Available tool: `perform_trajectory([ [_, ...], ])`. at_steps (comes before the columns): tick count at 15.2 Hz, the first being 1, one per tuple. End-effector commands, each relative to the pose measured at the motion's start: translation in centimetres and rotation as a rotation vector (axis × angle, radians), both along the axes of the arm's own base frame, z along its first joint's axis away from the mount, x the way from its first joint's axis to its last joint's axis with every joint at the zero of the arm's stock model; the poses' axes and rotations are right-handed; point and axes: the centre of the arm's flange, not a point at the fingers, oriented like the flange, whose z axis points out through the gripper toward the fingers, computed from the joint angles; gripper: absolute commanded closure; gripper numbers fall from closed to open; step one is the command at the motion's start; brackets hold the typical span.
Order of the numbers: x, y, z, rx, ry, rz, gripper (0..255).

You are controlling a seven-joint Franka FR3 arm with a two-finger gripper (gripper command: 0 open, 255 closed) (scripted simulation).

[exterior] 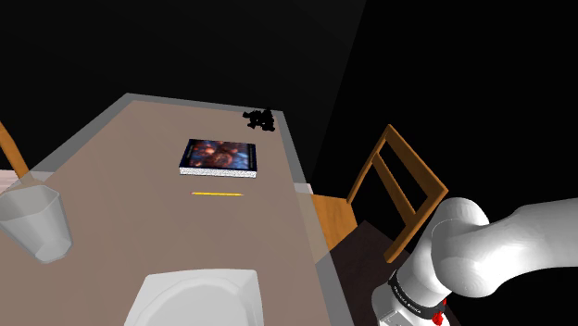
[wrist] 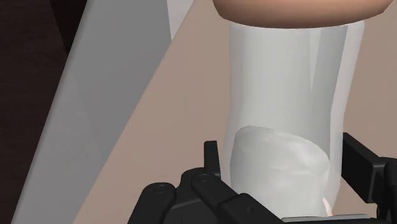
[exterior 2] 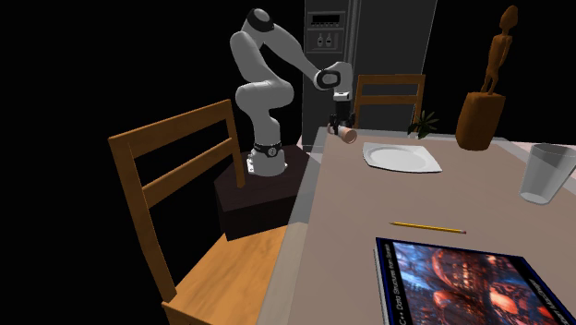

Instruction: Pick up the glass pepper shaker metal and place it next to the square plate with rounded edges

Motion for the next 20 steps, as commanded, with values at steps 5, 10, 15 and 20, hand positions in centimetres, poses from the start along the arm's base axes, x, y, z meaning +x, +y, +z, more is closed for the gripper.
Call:
perform_trajectory([
  [5,-3.2,-0.7,0.7,-0.003,-0.005,0.066,255],
  [10,-3.2,-0.7,3.4,-0.003,-0.005,0.066,255],
  [15,-3.2,-0.7,6.0,-0.003,-0.005,0.066,255],
  [20,-3.2,-0.7,8.7,-0.003,-0.005,0.066,255],
])
